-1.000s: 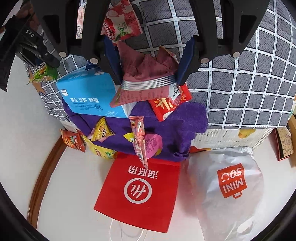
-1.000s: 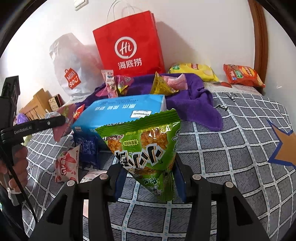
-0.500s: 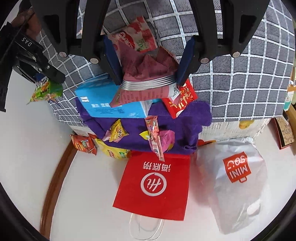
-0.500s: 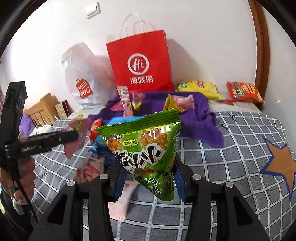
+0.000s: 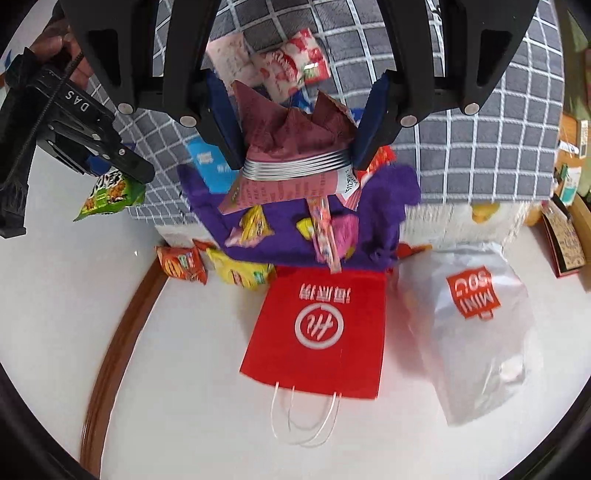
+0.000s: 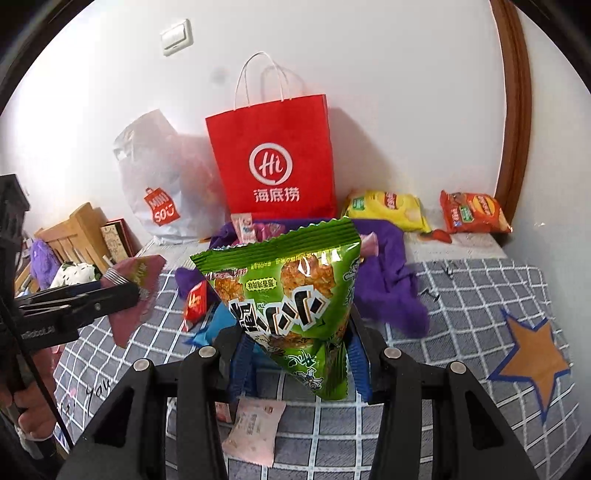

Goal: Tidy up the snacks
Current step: 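Lift both held bags and carry them over the purple towel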

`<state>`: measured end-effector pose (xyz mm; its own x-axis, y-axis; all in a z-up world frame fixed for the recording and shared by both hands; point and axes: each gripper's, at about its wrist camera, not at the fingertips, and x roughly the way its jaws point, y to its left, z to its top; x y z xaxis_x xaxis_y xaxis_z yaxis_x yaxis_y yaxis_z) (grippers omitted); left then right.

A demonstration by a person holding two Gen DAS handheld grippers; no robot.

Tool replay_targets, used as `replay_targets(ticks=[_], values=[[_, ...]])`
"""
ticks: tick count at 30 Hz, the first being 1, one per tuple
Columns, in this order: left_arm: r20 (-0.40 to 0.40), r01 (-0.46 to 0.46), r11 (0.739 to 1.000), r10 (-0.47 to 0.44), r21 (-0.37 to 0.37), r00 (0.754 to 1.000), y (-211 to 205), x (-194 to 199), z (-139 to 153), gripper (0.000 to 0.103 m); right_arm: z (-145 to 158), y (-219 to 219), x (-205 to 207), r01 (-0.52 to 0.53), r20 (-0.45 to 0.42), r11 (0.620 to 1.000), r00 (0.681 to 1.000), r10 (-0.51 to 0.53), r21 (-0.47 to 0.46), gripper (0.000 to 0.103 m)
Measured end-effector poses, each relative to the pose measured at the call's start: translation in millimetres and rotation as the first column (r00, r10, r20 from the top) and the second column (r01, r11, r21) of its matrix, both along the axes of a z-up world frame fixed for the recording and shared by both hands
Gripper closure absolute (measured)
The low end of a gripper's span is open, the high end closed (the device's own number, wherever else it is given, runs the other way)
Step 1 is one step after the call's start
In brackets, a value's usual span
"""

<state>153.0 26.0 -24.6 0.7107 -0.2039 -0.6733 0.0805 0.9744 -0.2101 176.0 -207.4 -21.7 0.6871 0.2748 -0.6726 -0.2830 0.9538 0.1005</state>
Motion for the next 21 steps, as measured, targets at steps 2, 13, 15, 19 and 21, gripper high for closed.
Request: replay_targets(ticks=[2, 13, 15, 19, 21], values=[[0.023, -0.001, 1.000, 0.001, 0.000, 1.000, -1.2, 4.5, 12.7, 0.045, 9.4, 1.9, 8.2, 0.003, 0.004, 1.000, 1.000, -0.003, -0.002, 0.057], [0.033, -0.007, 1.000, 0.006, 0.005, 0.999, -7.2, 59.4, 44.0, 0.045, 45.9, 12.1, 58.8, -0.012, 0.034, 1.000, 0.999, 0.012, 0.005, 0.057], [0.032, -0.010, 1.000, 0.010, 0.011, 0.999, -6.9, 69.0, 43.6, 0.045, 48.8, 13.2, 70.2, -0.021, 0.042, 1.000, 0.999, 0.020, 0.023, 0.057], [0.018, -0.026, 1.000, 0.025, 0.007, 1.000, -1.5, 92.8, 39.8, 0.045, 47.2, 19.5, 91.5, -0.033, 0.043, 0.999, 0.999, 0.032, 0.030, 0.057], [0.012, -0.033, 0.999, 0.033, 0.007, 0.999, 2.0, 104.7, 36.5, 0.045, 43.9, 23.2, 103.3, -0.047, 0.035, 0.999, 0.998, 0.046, 0.026, 0.057]])
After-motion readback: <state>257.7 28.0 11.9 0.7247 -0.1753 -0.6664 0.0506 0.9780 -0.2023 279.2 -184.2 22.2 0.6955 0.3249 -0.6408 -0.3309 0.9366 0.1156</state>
